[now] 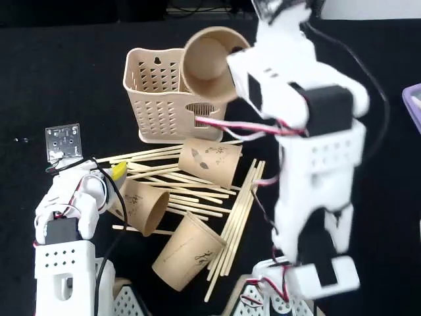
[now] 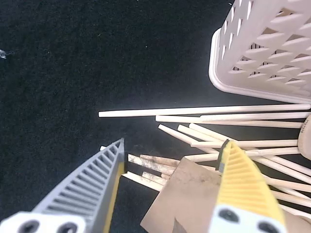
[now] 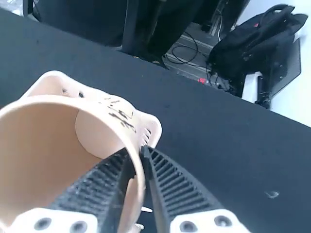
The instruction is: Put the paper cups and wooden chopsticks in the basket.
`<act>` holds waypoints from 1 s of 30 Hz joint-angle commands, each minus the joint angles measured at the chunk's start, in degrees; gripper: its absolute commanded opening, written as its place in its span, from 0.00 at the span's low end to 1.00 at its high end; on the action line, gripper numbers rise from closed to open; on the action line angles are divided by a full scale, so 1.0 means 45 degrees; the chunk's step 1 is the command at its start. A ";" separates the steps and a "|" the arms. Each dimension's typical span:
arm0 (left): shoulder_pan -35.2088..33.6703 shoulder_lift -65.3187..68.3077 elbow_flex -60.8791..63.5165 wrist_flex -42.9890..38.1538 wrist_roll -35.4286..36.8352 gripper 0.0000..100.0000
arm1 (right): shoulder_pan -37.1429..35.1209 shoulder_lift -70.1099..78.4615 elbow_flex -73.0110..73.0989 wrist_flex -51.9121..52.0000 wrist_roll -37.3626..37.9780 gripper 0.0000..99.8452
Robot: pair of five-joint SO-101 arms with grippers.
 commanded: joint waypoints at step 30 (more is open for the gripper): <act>0.0088 -0.0176 -0.0068 -0.0215 0.0098 0.31 | -0.0508 0.2882 -0.4816 0.1915 -0.0332 0.28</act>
